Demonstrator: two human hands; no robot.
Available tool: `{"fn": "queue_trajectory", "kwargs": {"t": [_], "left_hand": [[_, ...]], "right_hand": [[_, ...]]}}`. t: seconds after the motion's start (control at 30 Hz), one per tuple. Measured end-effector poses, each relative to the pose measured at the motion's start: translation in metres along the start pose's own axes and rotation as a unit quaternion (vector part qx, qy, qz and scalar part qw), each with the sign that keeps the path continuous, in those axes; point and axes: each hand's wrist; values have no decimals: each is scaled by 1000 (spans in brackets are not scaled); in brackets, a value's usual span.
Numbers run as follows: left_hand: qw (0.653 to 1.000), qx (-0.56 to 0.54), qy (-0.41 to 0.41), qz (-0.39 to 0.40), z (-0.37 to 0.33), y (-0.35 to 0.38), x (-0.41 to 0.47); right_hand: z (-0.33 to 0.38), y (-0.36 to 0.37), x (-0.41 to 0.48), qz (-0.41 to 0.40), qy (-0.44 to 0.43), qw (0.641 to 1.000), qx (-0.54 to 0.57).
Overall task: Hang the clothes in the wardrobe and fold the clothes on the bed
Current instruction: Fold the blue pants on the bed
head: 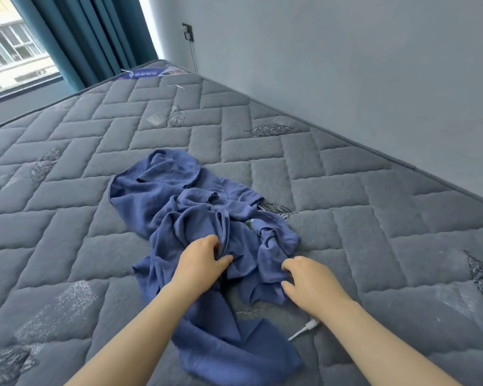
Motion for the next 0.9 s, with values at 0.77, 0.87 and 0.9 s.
{"fn": "queue_trajectory", "kwargs": {"t": [0.77, 0.87, 0.9], "left_hand": [[940, -280, 126, 146, -216, -89, 14], [957, -177, 155, 172, -210, -67, 12], [965, -133, 167, 156, -205, -60, 13]], "right_hand": [[-103, -176, -74, -244, 43, 954, 170], [-112, -164, -83, -240, 65, 955, 165], [-114, -158, -86, -235, 73, 955, 165]]}}
Point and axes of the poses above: each hand's wrist, its own x-axis towards the middle knuckle, its own y-axis out of the palm, z = x × y, and after that the axes turned 3 degrees about -x, right-handed
